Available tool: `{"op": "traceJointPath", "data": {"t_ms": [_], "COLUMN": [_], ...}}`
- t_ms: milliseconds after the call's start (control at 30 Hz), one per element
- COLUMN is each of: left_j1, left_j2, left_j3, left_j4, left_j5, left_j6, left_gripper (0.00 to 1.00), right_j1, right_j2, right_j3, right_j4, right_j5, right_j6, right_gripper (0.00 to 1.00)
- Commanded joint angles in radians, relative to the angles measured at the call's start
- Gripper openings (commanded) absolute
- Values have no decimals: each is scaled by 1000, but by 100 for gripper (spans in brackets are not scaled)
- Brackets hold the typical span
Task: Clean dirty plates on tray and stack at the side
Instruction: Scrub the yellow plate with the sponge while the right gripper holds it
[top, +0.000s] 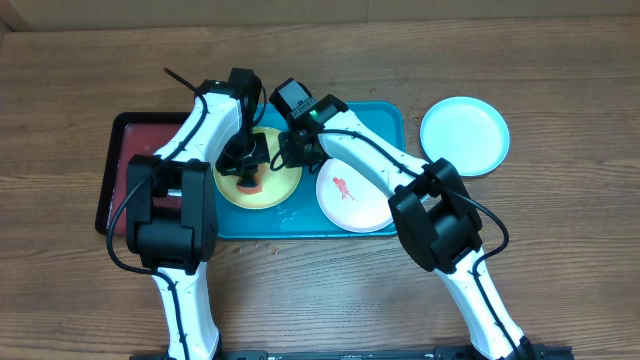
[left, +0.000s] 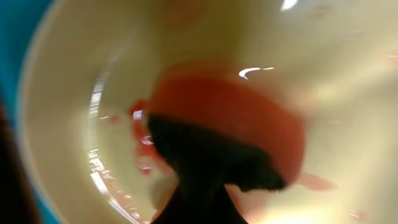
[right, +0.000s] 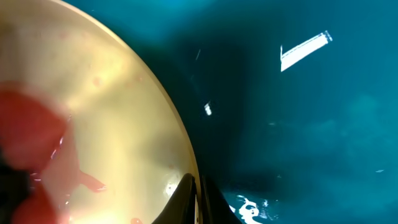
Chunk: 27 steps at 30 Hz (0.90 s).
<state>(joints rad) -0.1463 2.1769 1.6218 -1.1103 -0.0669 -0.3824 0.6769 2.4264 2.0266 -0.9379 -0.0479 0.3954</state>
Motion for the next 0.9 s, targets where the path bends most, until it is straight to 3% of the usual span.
{"op": "traceJointPath", "data": {"t_ms": [0,200,267,367,500,733,867], "left_j1": [23,23,23,23,17,6,18], "left_j2": [20,20,20,21,22,23,23], "left_j3": [-19,74,94,95,76,17,-9], "left_j4": [-39,-87,-80,-16,56,90,68], "left_j5": [-220,-220,-138,116,279,217,57], "left_j6": [19,-2,-3,11,12,12,12], "left_gripper": [4,4,4,4,4,5,10], "right_j1": [2,2,2,2,2,2,2], "right_j2": [28,28,28,28,28,28,28], "right_j3": [-25,-25,-25,-25,-25,-25,-25], "right_j4": [-10,-10,-10,-10,-10,-10,-10], "right_j5": [31,31,31,31,31,31,31], "right_j6": [-3,-3,-3,-2,-3,-3,-3], "right_gripper": [4,4,4,4,4,4,4]}}
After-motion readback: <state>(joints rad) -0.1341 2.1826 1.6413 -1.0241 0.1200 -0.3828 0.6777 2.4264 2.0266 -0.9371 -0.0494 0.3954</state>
